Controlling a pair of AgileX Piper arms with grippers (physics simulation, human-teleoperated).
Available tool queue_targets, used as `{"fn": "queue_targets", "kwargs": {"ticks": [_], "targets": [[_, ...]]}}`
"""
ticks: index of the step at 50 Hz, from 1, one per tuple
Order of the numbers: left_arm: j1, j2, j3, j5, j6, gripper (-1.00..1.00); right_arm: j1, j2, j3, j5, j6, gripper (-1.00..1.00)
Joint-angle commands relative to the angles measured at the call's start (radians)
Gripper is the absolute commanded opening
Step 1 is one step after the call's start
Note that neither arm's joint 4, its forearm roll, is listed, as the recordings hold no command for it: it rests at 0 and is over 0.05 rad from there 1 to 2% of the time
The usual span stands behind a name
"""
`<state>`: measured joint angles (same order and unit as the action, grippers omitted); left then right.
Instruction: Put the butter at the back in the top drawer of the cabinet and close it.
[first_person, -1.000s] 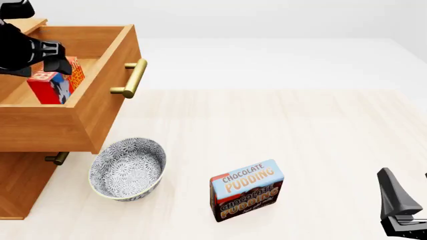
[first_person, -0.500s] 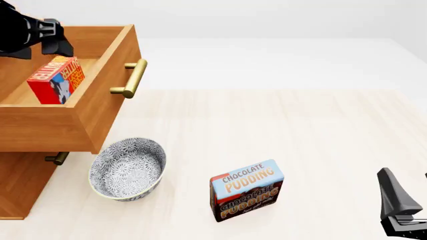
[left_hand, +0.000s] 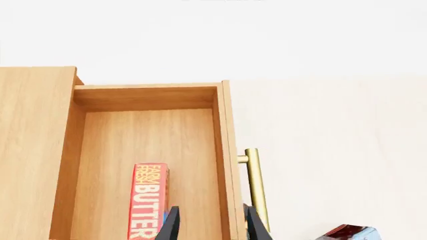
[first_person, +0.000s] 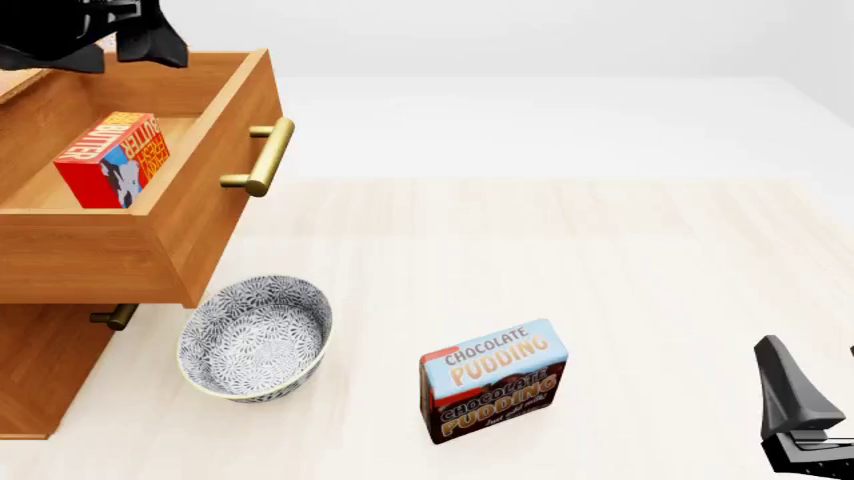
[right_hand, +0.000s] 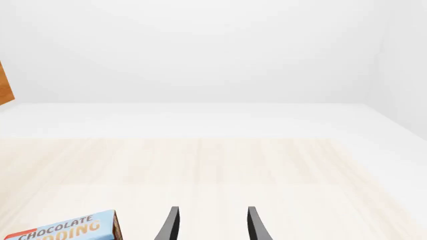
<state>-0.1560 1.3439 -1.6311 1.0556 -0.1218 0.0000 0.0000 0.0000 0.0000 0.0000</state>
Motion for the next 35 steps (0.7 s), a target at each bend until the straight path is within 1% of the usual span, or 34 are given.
{"fn": "queue_targets", "kwargs": {"ticks": [1, 11, 19, 21, 25, 27, 28, 34, 35], "targets": [[-0.1, 0.025, -0.015, -0.03, -0.038, 1.0, 0.0, 0.0, 0.0, 0.0, 0.0, 1.0], [-0.188, 0.062, 0.013, -0.085, -0.06, 1.0, 0.0, 0.0, 0.0, 0.0, 0.0, 1.0], [-0.255, 0.113, -0.017, -0.111, -0.08, 1.0, 0.0, 0.0, 0.0, 0.0, 0.0, 1.0], [-0.257, 0.116, -0.018, -0.114, -0.08, 1.0, 0.0, 0.0, 0.0, 0.0, 0.0, 1.0], [-0.295, 0.143, -0.026, -0.128, -0.096, 1.0, 0.0, 0.0, 0.0, 0.0, 0.0, 1.0], [-0.295, 0.143, -0.026, -0.128, -0.096, 1.0, 0.0, 0.0, 0.0, 0.0, 0.0, 1.0], [-0.318, 0.158, -0.02, -0.143, -0.11, 1.0, 0.0, 0.0, 0.0, 0.0, 0.0, 1.0], [-0.353, 0.176, -0.006, -0.178, -0.142, 1.0, 0.0, 0.0, 0.0, 0.0, 0.0, 1.0], [-0.37, 0.177, -0.004, -0.19, -0.164, 1.0, 0.0, 0.0, 0.0, 0.0, 0.0, 1.0]]}}
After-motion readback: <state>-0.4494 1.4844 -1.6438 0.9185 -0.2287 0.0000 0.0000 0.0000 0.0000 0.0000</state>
